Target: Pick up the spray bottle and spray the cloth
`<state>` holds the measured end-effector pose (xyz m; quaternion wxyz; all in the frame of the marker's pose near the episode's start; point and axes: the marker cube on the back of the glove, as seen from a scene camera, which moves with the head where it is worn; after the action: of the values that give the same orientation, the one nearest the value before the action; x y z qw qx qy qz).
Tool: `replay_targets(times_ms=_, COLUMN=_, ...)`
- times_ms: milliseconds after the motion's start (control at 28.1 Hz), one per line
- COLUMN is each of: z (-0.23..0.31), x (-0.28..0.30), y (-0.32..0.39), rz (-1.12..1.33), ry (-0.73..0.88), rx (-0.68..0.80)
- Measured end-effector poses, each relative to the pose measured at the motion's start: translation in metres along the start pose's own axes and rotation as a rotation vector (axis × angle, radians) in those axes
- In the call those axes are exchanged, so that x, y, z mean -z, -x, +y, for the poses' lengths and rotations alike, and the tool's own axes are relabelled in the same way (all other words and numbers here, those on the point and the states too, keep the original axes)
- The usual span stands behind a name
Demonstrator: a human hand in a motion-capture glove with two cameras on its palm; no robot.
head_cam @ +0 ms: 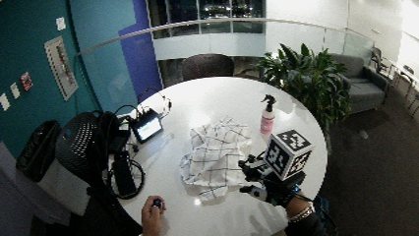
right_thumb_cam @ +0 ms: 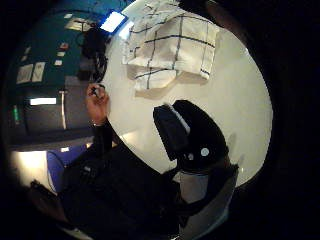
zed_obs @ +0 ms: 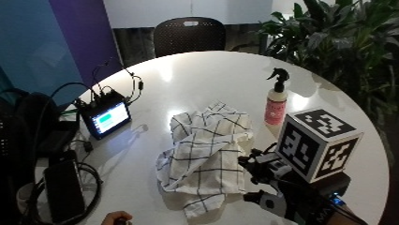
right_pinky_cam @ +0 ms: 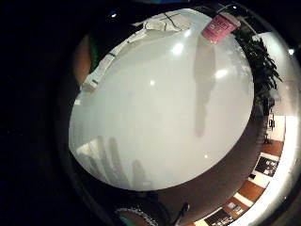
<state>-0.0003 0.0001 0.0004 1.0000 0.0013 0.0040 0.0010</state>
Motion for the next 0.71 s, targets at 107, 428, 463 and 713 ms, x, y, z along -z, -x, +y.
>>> replay_targets(times_ms=107, z=0.0, x=-0.001, y=0.0, rz=0.005, ry=-0.003, rx=-0.003)
replay_targets(times_ms=428, z=-0.003, x=-0.009, y=0.003, rz=0.009, ry=0.029, rx=-0.001)
replay_targets(times_ms=463, z=-0.004, x=-0.01, y=0.003, rz=0.013, ry=0.034, rx=-0.004)
replay_targets(times_ms=713, z=-0.011, x=-0.011, y=0.0, rz=0.04, ry=0.023, rx=-0.043)
